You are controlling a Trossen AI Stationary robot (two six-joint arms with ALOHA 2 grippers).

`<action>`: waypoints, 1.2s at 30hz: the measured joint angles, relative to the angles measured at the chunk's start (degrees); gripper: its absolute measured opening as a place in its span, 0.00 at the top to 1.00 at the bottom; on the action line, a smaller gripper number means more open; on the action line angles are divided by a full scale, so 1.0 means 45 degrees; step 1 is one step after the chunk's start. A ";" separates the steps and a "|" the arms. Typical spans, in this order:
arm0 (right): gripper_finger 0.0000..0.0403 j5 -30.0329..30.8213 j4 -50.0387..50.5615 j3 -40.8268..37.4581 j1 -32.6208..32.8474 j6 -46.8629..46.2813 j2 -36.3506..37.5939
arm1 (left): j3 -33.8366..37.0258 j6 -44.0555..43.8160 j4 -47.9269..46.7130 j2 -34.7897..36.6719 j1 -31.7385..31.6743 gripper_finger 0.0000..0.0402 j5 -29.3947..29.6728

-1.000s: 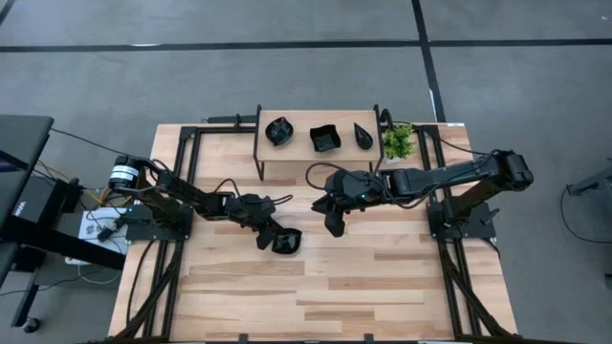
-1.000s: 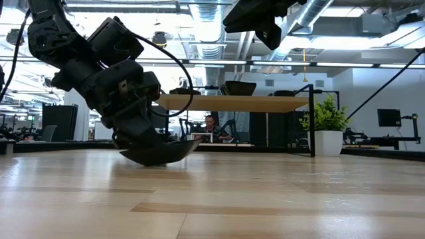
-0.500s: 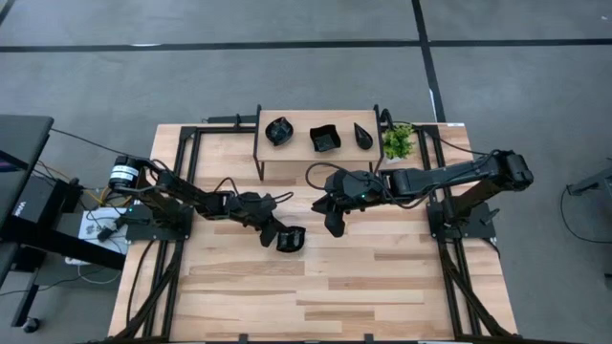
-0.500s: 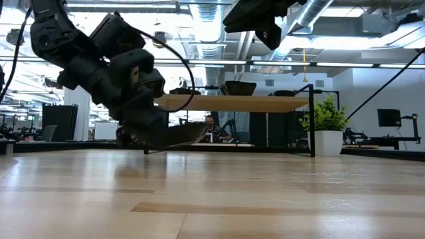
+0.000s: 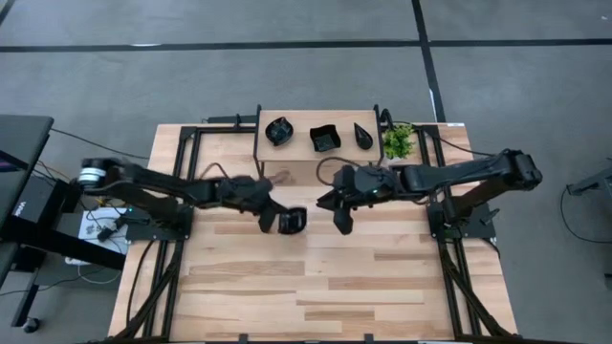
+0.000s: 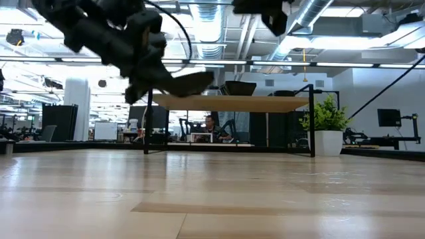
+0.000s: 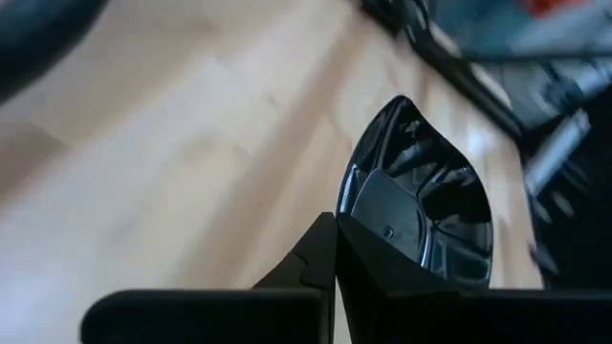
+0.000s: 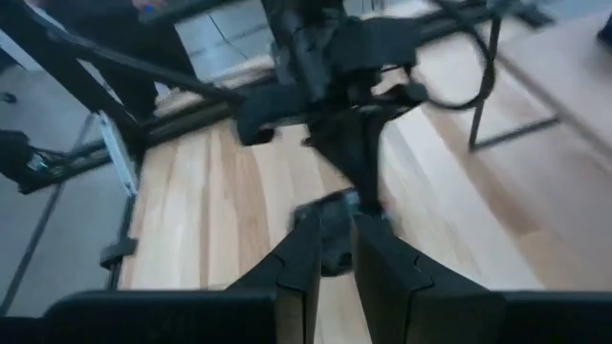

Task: Pick & Place Mini shaped plates
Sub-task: Stack the black leaf shaped plate on top of the black leaf shaped plate on the shelf

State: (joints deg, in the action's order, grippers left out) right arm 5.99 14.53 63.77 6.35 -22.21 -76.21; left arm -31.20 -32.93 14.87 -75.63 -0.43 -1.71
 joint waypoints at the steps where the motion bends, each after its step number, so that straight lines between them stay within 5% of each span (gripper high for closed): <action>1: 0.86 0.0023 -0.0052 0.0005 -0.0001 0.0064 0.0188 | -0.0084 -0.0005 -0.0442 0.0487 -0.0173 0.99 0.0268; 8: 0.86 0.0956 -0.0084 0.0005 -0.0033 0.0777 0.1250 | -0.0827 -0.0110 -0.2452 0.3161 -0.1663 0.99 0.2562; 15: 0.86 0.1065 -0.0104 0.0005 -0.0209 0.0964 0.1352 | -0.1884 0.0071 -0.2648 0.3515 -0.3490 0.99 0.4216; 26: 0.86 0.1027 -0.0084 0.0005 -0.0282 0.0954 0.1043 | -0.2758 0.0545 -0.2641 0.2099 -0.6226 0.99 0.4133; 36: 0.86 0.1022 -0.0068 0.0005 -0.0277 0.0935 0.1031 | -0.2933 0.0594 -0.2364 0.0776 -0.6827 0.99 0.3263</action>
State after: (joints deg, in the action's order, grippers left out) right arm 10.59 14.22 63.79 5.10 -18.00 -71.57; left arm -44.40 -30.26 4.23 -72.13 -31.15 12.97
